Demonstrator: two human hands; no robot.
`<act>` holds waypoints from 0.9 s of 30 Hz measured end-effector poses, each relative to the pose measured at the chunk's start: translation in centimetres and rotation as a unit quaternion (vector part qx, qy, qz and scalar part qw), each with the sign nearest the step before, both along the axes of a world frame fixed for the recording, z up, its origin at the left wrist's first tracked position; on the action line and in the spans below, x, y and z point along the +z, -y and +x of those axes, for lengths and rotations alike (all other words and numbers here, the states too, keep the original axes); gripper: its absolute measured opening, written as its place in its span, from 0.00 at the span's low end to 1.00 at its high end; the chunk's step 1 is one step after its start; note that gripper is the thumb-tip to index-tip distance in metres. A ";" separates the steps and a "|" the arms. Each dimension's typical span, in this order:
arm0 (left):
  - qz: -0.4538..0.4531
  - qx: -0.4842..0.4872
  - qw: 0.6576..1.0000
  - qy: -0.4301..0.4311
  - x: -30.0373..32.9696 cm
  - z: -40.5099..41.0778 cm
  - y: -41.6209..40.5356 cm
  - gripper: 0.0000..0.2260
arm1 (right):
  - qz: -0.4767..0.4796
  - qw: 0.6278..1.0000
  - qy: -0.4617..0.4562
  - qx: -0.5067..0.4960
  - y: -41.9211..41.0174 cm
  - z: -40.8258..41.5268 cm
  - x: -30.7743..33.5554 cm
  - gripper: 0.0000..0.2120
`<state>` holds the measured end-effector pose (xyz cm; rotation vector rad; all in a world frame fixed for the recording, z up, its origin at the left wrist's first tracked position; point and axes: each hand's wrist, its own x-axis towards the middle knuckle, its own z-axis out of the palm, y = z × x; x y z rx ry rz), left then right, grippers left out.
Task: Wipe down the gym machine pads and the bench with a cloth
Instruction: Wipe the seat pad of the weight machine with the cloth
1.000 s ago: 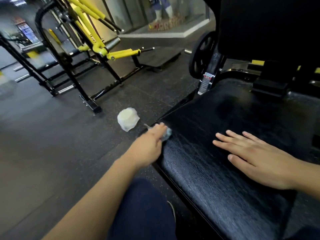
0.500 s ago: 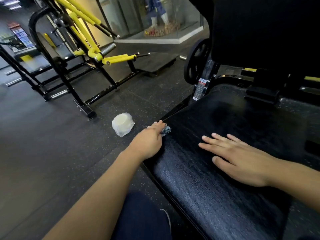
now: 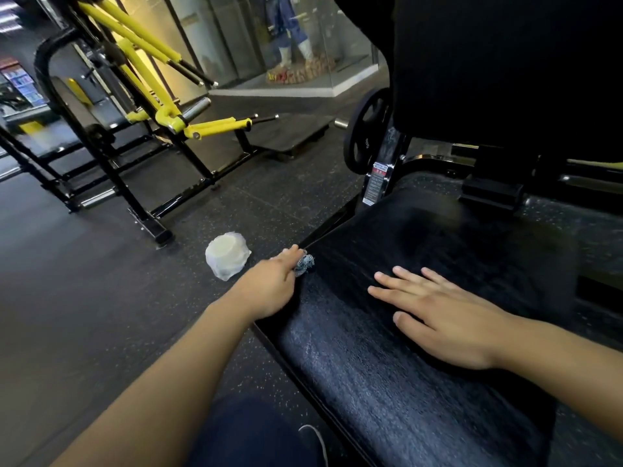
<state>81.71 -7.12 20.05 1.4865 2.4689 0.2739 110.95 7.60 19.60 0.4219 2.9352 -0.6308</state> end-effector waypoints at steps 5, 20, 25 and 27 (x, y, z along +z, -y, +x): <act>0.054 0.013 0.998 -0.023 0.1 2.7 3.8 0.26 | -0.001 1.000 -0.013 -0.003 0.2 0.0 -0.1 0.25; 0.053 -0.032 0.998 0.002 -2.0 0.1 1.3 0.27 | -0.023 0.999 -0.020 -0.015 -0.2 -1.0 -0.1 0.27; 0.027 -0.003 1.000 -0.005 -4.2 -1.0 3.8 0.33 | -0.018 1.000 -0.023 -0.012 -0.4 -1.4 -0.3 0.27; 0.043 -0.063 0.997 -0.023 -2.4 1.0 2.7 0.26 | -0.019 0.999 -0.023 -0.012 -0.5 -1.5 -0.2 0.27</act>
